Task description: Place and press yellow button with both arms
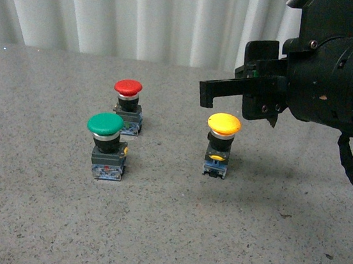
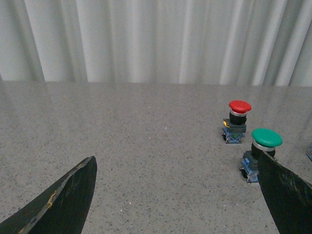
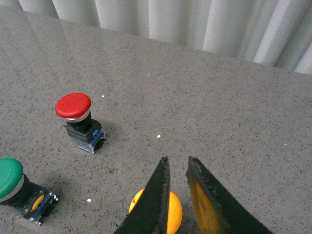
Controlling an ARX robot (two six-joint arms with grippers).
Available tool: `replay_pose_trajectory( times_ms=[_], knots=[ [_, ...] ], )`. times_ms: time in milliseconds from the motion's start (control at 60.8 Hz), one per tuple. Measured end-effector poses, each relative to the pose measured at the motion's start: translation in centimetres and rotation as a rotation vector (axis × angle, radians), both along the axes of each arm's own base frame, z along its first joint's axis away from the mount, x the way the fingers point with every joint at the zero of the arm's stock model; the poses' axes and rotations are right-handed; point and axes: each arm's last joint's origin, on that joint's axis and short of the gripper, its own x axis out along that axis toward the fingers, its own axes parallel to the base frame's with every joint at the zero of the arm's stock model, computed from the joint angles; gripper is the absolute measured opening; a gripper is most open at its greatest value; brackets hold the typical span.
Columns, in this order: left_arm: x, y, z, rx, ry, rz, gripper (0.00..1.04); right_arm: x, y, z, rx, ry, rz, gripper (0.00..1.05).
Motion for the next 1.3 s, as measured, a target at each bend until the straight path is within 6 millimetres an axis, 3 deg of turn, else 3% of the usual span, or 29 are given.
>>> replay_pose_trajectory(
  times_ms=[49, 99, 411, 1299],
  knots=[
    [0.0, 0.0, 0.0, 0.0, 0.0, 0.0, 0.98, 0.2, 0.3, -0.1, -0.002, 0.001, 0.001, 0.05],
    [0.0, 0.0, 0.0, 0.0, 0.0, 0.0, 0.98, 0.3, 0.3, -0.2, -0.005, 0.003, 0.002, 0.01],
    [0.0, 0.0, 0.0, 0.0, 0.0, 0.0, 0.98, 0.0, 1.5, -1.0, -0.016, 0.024, 0.03, 0.02],
    [0.0, 0.0, 0.0, 0.0, 0.0, 0.0, 0.98, -0.2, 2.4, -3.7, -0.099, 0.105, 0.049, 0.02]
  ],
)
